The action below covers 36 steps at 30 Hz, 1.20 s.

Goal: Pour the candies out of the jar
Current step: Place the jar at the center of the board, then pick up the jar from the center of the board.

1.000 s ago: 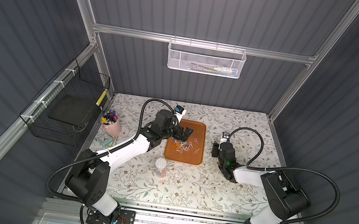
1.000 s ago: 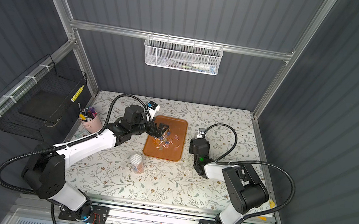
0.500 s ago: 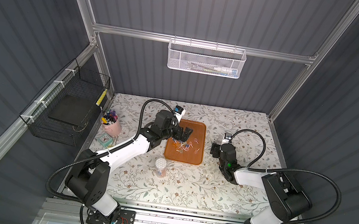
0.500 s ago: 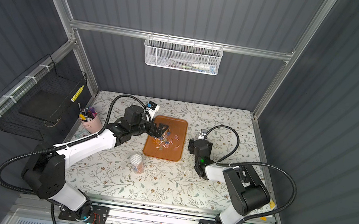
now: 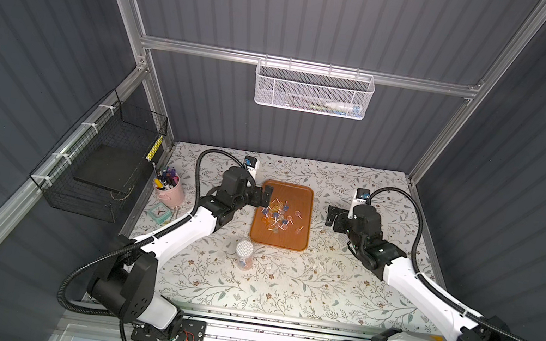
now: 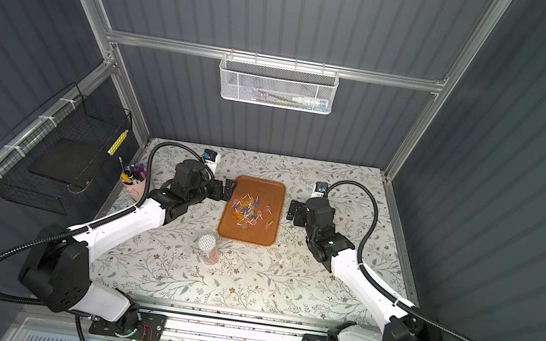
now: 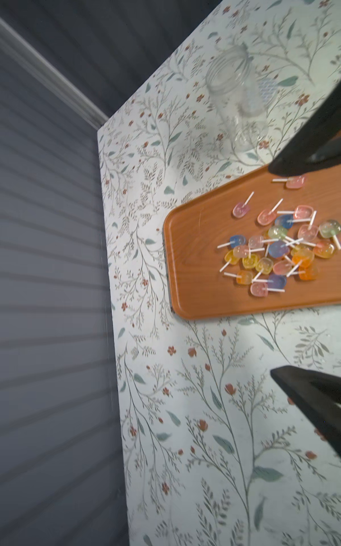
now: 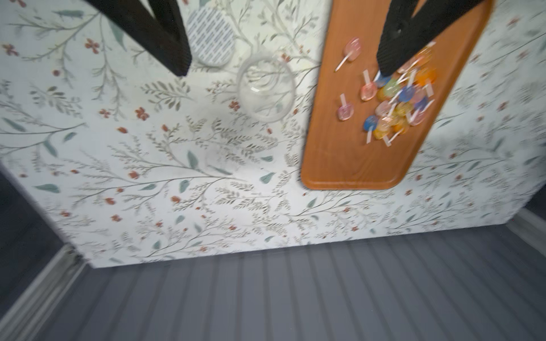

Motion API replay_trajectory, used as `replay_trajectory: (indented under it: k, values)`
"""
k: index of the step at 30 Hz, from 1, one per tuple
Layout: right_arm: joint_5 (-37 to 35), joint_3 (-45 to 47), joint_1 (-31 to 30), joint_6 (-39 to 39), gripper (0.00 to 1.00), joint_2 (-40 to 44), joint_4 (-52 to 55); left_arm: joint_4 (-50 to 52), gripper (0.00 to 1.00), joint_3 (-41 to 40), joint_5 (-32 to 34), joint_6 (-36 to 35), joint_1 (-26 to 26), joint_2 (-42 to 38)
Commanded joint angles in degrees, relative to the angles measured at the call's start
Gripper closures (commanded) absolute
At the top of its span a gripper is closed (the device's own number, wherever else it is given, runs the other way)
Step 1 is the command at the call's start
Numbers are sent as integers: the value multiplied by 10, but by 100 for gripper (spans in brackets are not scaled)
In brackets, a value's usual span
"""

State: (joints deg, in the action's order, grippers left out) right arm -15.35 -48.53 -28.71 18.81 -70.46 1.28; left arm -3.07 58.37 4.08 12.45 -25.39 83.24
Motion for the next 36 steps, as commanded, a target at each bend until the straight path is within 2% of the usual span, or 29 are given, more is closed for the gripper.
replay_trajectory:
  k: [1, 4, 8, 14, 23, 30, 36]
  values:
    - [132, -58, -34, 27, 1, -1, 161, -5, 0, -32, 26, 38, 39, -31]
    - [173, -100, -103, 19, 1, -33, 188, -3, 0, -61, 30, 40, 66, -58]
    - [232, -135, -189, -3, 1, -88, 160, 7, 0, -97, 31, 54, 96, -92]
    - [246, -235, -265, -41, 1, -208, 183, 14, 0, -132, 19, 78, 130, -113]
    - [150, -399, -319, -59, 1, -373, 320, 15, 0, -125, 9, 83, 150, -102]
    - [128, -421, -337, -63, 3, -406, 332, 15, 0, -124, 8, 88, 165, -101]
    - [108, -461, -349, -61, 11, -449, 361, 21, 0, -120, 7, 88, 169, -98]
